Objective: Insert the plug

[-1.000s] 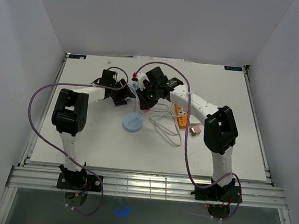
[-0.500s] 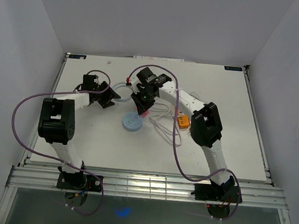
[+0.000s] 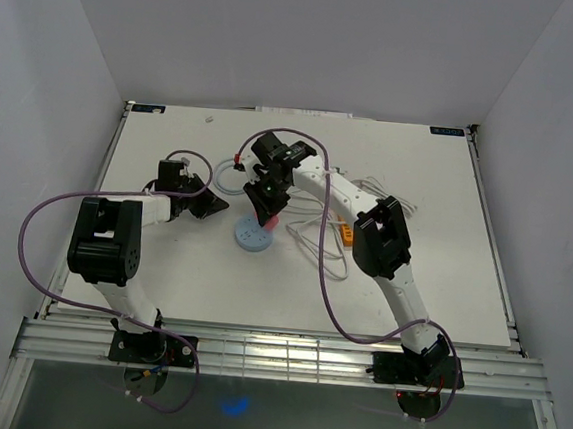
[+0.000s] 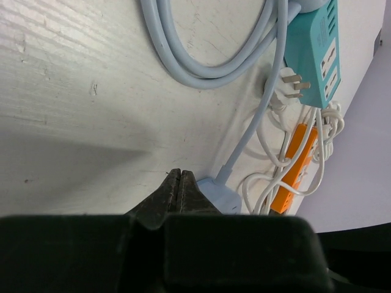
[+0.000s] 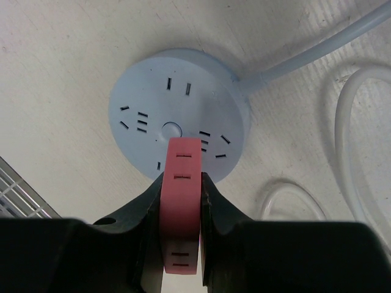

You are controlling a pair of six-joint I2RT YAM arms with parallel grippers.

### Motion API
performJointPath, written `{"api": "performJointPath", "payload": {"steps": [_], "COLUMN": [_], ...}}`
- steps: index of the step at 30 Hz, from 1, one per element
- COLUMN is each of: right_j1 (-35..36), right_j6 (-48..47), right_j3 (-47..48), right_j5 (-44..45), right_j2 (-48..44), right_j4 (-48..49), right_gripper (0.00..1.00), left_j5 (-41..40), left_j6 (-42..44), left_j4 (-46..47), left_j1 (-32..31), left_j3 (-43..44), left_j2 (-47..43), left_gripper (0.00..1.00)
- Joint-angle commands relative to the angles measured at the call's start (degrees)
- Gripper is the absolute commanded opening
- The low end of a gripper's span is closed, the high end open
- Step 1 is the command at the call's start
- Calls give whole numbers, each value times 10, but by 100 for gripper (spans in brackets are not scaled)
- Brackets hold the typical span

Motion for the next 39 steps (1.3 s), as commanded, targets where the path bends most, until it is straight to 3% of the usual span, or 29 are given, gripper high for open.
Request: {"api": "performJointPath", "payload": {"steps": [1, 39], "right_j1": [1, -3], "right_j6": [9, 35], "right_j3": [27, 79], "right_j5": [-6, 54], "right_j2": [10, 63], "right_j4": [-25, -68], "right_gripper": [8, 8], "left_j5": [11, 4], "left_j6": [2, 46], "left_j4": [42, 75], "left_j1": [-2, -49], "left_j3": [-10, -6], "left_j2": [-25, -6], "left_gripper": [0, 0]}}
